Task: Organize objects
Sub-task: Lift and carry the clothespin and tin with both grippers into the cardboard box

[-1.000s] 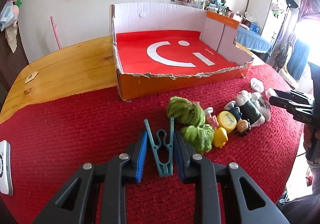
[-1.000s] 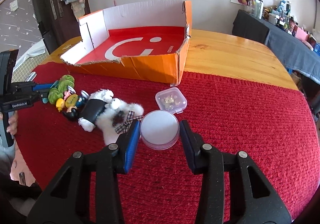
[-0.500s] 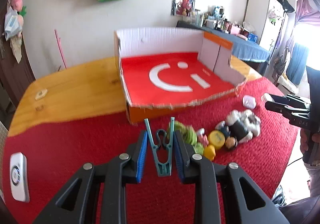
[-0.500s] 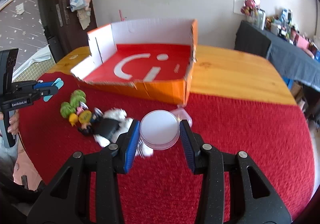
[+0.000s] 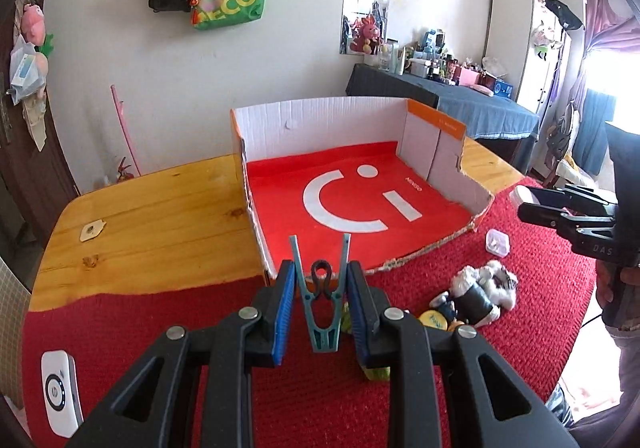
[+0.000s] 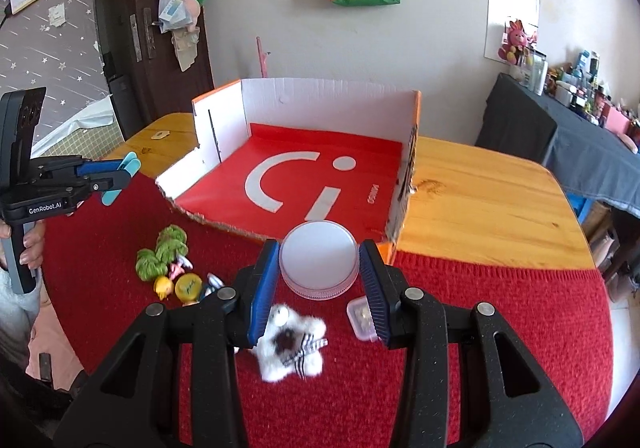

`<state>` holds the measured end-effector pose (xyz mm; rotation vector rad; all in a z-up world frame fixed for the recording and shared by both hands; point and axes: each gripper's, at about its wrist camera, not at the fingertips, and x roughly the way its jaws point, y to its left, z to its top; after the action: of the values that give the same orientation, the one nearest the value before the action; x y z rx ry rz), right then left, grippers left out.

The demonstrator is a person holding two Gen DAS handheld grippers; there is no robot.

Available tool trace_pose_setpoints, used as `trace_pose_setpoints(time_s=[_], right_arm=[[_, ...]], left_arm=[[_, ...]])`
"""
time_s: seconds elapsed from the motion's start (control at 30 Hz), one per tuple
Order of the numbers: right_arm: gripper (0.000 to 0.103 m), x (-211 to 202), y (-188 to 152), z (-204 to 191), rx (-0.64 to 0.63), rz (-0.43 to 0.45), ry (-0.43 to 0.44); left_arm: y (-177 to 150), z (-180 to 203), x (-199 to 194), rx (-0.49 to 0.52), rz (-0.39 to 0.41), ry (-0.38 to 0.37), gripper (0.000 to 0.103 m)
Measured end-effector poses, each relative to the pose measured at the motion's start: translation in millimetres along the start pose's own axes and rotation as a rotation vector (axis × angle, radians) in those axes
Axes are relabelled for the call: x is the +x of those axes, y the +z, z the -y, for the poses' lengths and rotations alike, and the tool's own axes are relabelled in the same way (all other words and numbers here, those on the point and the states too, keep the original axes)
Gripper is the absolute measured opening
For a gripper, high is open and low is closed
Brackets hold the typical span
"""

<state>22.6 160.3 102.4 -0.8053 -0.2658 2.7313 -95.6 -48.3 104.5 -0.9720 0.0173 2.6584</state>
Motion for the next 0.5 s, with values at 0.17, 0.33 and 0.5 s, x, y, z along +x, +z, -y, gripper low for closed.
trace_pose_setpoints(time_s=[0.17,0.33,0.5], right_arm=[[0.039,13,19,1,-0.019,0.004,-0.008],[0.039,42,43,4,-0.033,-0.033,0.004],[0.039,86,60,9,-0.049,-0.121,0.012]], left_arm=[[15,0,9,0.008,0.001,-0.012,0.027],[34,0,33,0.024,-0.039,-0.029,0.027],[49,0,69,0.057,-0.118,-0.039,0.027]])
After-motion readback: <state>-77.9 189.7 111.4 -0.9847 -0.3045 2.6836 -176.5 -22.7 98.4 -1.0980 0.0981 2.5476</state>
